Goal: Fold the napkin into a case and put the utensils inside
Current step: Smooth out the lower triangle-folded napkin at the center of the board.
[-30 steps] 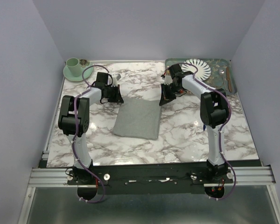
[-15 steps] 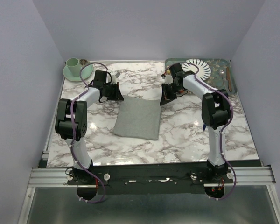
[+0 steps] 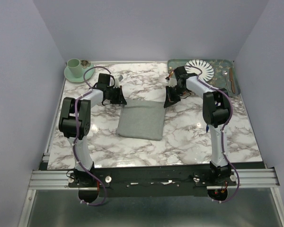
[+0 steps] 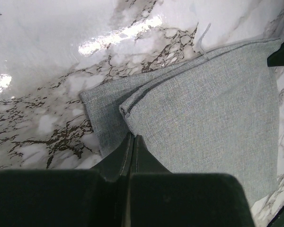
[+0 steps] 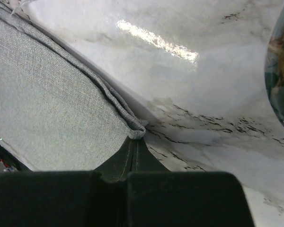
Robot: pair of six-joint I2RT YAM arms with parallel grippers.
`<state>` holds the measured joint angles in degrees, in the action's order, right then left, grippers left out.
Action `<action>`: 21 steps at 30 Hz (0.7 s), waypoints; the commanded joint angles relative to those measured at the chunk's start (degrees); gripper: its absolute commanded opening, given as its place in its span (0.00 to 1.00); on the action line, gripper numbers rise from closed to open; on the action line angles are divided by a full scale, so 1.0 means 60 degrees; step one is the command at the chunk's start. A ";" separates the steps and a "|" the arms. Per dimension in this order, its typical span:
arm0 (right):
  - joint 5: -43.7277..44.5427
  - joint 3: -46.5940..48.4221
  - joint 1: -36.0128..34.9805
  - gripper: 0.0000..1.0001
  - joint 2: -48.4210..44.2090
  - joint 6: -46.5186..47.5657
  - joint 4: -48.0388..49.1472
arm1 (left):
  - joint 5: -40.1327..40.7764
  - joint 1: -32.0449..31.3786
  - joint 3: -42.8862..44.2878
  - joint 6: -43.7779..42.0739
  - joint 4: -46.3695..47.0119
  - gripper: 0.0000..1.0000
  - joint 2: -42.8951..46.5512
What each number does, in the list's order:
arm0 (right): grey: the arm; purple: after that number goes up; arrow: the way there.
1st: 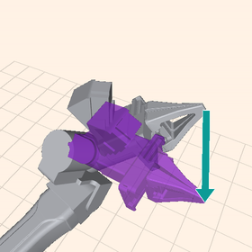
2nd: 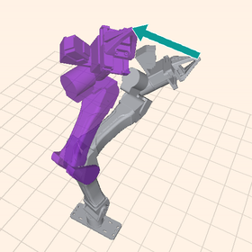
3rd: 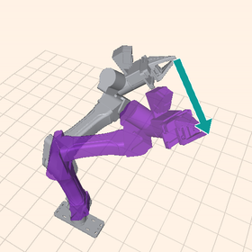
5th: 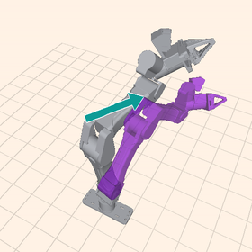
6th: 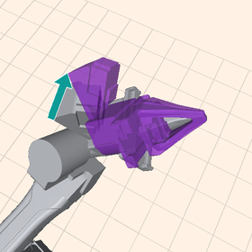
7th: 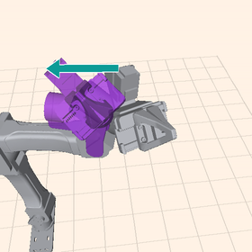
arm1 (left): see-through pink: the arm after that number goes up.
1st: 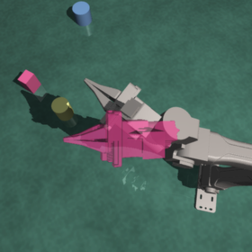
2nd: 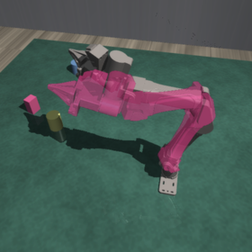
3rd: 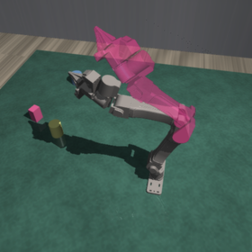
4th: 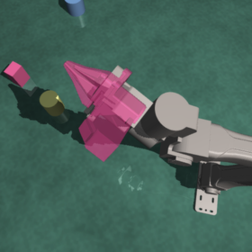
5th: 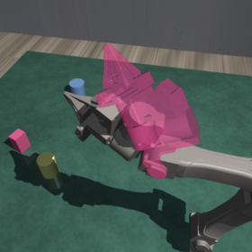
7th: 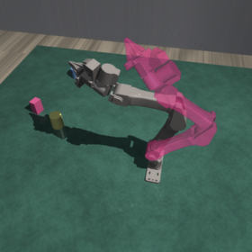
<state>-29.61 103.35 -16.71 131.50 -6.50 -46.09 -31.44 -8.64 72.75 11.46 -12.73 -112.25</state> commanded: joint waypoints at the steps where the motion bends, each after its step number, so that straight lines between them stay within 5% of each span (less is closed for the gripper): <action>1: -0.0134 0.0134 0.0017 0.01 -0.0046 0.0146 0.0195 | -0.0120 0.0108 0.0063 0.0008 0.0159 0.00 0.0205; 10: -0.0924 -0.0087 -0.0013 0.01 -0.0823 -0.0015 0.0459 | 0.0186 0.0122 -0.0465 0.0140 0.0657 0.00 0.1377; 21: -0.0648 0.0103 -0.0145 0.01 -0.0180 -0.0118 0.0532 | 0.0698 0.0196 -0.0260 -0.0036 0.0262 0.00 0.0867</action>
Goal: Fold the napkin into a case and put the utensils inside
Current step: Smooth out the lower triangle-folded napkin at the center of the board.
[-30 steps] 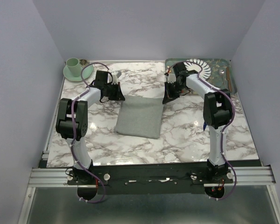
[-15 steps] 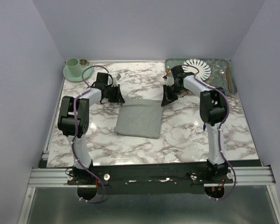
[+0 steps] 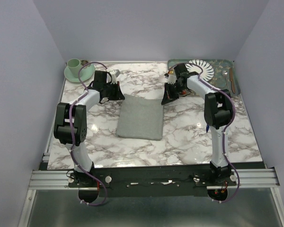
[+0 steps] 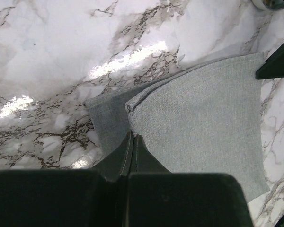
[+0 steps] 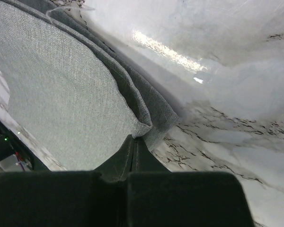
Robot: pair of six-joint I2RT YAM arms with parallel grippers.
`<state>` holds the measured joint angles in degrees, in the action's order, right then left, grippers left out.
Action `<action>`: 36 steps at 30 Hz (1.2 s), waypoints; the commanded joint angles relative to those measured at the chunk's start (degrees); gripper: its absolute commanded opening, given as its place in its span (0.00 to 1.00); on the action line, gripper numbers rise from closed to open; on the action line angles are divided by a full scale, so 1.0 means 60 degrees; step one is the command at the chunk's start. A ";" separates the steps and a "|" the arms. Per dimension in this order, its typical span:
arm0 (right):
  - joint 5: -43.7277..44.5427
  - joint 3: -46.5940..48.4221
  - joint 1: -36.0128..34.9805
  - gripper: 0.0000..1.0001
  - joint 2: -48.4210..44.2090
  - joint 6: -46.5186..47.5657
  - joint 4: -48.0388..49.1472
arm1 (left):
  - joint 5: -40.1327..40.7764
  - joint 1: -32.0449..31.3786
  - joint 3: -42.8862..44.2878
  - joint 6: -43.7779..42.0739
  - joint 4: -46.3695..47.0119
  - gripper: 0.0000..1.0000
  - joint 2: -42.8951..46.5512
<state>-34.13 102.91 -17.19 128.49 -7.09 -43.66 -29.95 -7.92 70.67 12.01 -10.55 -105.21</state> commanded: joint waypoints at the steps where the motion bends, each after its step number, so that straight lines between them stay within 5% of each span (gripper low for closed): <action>1: 0.0180 0.0191 -0.0079 0.01 0.0483 -0.0005 0.0114 | 0.0495 0.0075 0.0101 -0.0156 -0.0117 0.01 -0.0380; 5: 0.0530 0.0338 -0.0065 0.03 0.0778 -0.0019 0.0012 | 0.0715 0.0178 0.0320 -0.0083 -0.0307 0.46 -0.0746; 14: 0.0972 0.1390 -0.0065 0.15 0.1276 0.0054 -0.0106 | 0.0028 0.0749 -0.0806 -0.0111 0.0629 0.84 0.1021; 15: 0.0899 0.1538 -0.0065 0.17 0.1233 0.0069 -0.0150 | -0.0031 0.0836 -0.0880 -0.0156 0.0630 0.98 0.1258; 18: 0.0460 0.1846 -0.0065 0.38 0.0694 0.0157 -0.0355 | -0.0120 0.0896 -0.0925 -0.0609 0.0265 0.99 0.2298; 20: 0.0037 0.1876 -0.0065 0.61 0.0224 0.0375 -0.0705 | -0.0061 0.0910 -0.0837 -0.0989 -0.0289 0.99 0.3130; 24: -0.0449 0.1423 -0.0065 0.85 -0.1591 0.0888 -0.1087 | 0.0553 0.0910 -0.0836 -0.1678 -0.0850 0.99 0.4582; 25: -0.0493 0.1204 -0.0079 0.98 -0.2378 0.1005 -0.1102 | 0.0699 0.0910 -0.0982 -0.1752 -0.0748 0.99 0.4934; 28: -0.0566 0.0808 -0.0065 1.00 -0.3524 0.1548 -0.0650 | -0.0101 0.0910 -0.1874 -0.2321 0.0202 0.99 0.6369; 31: -0.0597 -0.0566 -0.0065 1.00 -0.4874 0.0675 0.1629 | -0.0310 0.0896 -0.2580 -0.2149 0.1244 0.99 0.7353; 32: -0.0291 -0.1397 -0.0065 1.00 -0.5181 -0.0433 0.3073 | -0.0281 0.0896 -0.2435 -0.1235 0.1172 0.99 0.7325; 34: -0.0345 -0.1522 -0.0035 1.00 -0.5009 -0.0868 0.3336 | -0.0834 0.0881 -0.2273 0.0101 0.0953 0.99 0.7048; 36: -0.2857 -0.1116 0.0023 0.97 -0.4092 -0.1641 0.3163 | -0.2153 0.0561 -0.2505 0.2167 0.0835 0.99 0.6520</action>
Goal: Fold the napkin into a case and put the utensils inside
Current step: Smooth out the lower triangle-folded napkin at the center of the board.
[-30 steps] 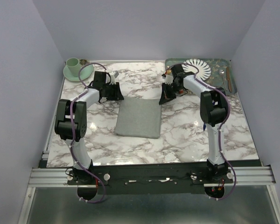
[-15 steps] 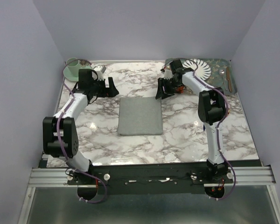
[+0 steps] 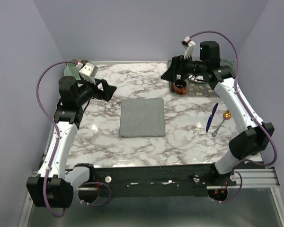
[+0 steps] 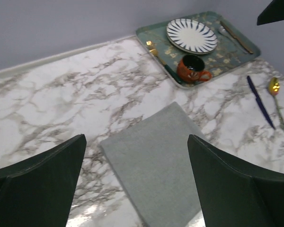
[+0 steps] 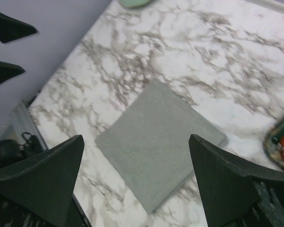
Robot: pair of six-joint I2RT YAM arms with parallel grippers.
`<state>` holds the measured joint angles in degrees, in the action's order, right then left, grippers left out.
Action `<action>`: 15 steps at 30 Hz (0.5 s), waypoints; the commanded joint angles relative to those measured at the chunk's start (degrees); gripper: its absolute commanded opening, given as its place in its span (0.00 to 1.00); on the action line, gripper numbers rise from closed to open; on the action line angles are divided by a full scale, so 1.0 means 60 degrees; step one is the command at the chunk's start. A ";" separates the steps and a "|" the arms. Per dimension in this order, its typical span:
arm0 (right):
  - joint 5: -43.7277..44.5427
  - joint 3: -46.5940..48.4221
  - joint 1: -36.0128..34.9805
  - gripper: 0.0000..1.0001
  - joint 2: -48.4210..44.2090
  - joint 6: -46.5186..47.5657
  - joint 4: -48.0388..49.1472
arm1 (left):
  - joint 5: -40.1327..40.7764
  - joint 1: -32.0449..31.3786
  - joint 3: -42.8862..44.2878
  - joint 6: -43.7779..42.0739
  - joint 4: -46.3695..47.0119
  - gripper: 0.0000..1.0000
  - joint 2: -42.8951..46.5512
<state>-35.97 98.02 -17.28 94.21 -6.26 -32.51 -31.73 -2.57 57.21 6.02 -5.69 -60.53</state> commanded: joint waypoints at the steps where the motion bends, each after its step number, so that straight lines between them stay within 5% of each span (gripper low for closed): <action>1: -0.3329 -0.0238 0.0009 0.97 0.1902 -0.2102 0.0824 | -0.1991 -0.0537 -0.0582 0.3737 0.0157 0.99 -0.0999; 2: -0.4439 -0.0499 -0.0194 1.00 0.1963 -0.2874 0.0631 | -0.2022 -0.0727 -0.1005 0.4424 0.0883 0.99 -0.0855; 6: -0.4422 -0.3659 -0.1030 1.00 0.0459 -0.3891 0.1914 | -0.2314 -0.1752 -0.3874 0.7149 0.2936 0.99 -0.0560; 10: -0.4450 -0.5858 -0.1690 1.00 -0.0015 -0.4669 0.2957 | -0.1789 -0.2720 -0.5051 0.7901 0.3702 0.99 -0.0429; 15: -0.4377 -0.6624 -0.2086 1.00 0.0688 -0.5387 0.3953 | -0.1670 -0.2838 -0.5711 0.8473 0.4243 0.99 -0.0809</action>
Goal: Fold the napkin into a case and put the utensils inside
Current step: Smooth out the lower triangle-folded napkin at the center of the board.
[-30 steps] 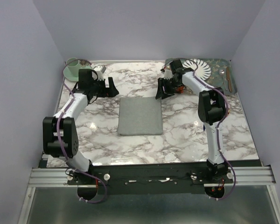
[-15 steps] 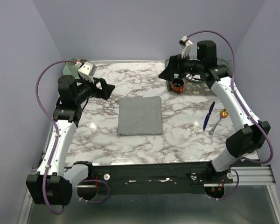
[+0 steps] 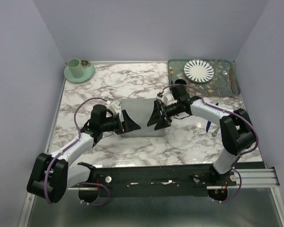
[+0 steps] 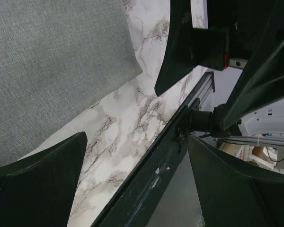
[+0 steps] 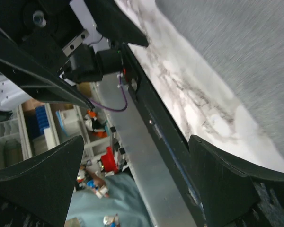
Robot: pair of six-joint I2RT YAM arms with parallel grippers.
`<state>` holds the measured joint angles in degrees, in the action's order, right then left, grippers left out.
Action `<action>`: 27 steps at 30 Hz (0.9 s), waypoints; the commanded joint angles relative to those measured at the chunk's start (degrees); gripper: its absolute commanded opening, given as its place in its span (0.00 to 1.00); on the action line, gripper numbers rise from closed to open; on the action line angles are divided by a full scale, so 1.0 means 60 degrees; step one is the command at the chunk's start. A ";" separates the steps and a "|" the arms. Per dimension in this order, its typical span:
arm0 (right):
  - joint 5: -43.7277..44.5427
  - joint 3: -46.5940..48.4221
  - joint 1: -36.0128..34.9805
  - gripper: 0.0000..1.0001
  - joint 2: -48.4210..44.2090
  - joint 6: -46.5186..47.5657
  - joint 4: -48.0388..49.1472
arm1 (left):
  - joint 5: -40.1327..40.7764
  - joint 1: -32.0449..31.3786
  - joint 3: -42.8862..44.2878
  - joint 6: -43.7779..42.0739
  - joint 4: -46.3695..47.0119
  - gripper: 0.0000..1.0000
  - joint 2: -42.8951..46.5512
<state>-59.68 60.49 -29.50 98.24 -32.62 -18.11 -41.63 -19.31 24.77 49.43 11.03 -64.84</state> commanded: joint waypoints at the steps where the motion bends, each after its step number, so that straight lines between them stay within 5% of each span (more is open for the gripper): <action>1: -0.0453 -0.0384 -0.0108 1.00 0.0135 -0.0994 0.1626 | -0.0035 -0.0063 -0.0335 0.1326 0.1618 0.99 -0.0194; 12: -0.0468 -0.0545 -0.0094 1.00 0.1980 -0.0483 0.1919 | -0.1367 -0.0078 -0.0129 0.1154 0.2880 0.99 -0.3108; 20: -0.0366 -0.0940 0.0432 1.00 0.3533 -0.0086 0.1919 | -0.1717 0.1210 -0.0321 0.0683 0.2674 0.99 -0.5069; 27: -0.0336 -0.1248 0.0565 1.00 0.3272 0.0309 0.1715 | -0.1764 0.2044 -0.0599 0.0201 0.2354 0.99 -0.5263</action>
<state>-67.77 56.58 -27.27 114.74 -32.08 -3.44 -56.14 -11.18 23.90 56.12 31.07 -94.56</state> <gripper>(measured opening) 0.996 0.984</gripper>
